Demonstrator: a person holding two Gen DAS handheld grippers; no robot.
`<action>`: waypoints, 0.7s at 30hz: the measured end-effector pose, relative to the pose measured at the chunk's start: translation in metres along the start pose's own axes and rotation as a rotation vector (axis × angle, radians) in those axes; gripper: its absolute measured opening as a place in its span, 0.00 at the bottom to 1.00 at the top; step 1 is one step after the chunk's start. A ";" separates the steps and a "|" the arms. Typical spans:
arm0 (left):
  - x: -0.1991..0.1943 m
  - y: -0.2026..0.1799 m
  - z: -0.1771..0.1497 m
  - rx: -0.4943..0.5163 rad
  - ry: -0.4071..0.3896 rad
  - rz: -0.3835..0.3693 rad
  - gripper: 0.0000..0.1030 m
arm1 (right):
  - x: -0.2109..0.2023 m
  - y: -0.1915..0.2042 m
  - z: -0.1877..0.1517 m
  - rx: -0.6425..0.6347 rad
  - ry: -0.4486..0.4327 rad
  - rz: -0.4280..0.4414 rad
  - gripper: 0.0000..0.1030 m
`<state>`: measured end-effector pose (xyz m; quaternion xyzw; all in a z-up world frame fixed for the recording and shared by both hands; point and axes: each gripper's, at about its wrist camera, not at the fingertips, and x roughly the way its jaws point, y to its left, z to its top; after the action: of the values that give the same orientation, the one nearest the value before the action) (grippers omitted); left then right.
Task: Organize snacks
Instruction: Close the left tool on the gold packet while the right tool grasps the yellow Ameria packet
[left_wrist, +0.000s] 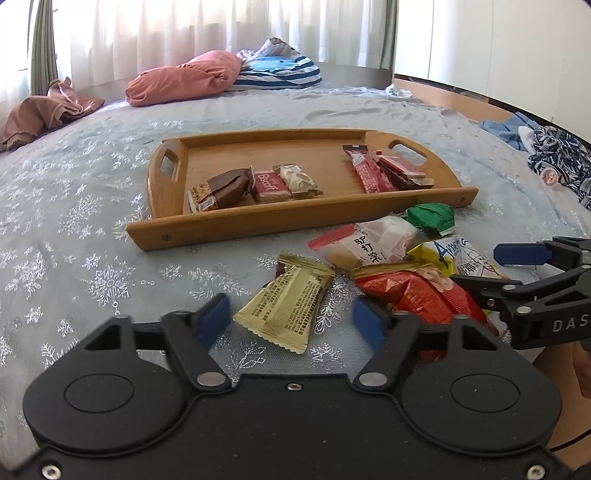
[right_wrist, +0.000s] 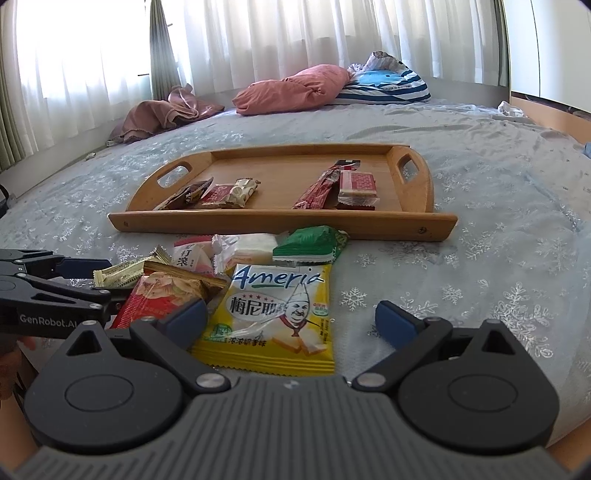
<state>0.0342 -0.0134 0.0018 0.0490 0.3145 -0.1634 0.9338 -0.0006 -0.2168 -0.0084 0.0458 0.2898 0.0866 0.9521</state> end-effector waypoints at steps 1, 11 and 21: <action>0.000 0.000 0.000 0.004 -0.002 -0.001 0.60 | 0.001 0.001 0.000 -0.001 0.001 0.000 0.99; -0.004 -0.003 0.001 0.000 -0.005 -0.024 0.35 | 0.005 0.015 -0.001 -0.050 0.000 -0.023 0.92; -0.006 0.001 0.002 -0.029 -0.007 -0.022 0.35 | 0.002 0.012 0.002 -0.031 -0.008 -0.026 0.76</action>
<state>0.0311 -0.0114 0.0074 0.0316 0.3142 -0.1694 0.9336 0.0002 -0.2051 -0.0064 0.0275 0.2851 0.0787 0.9549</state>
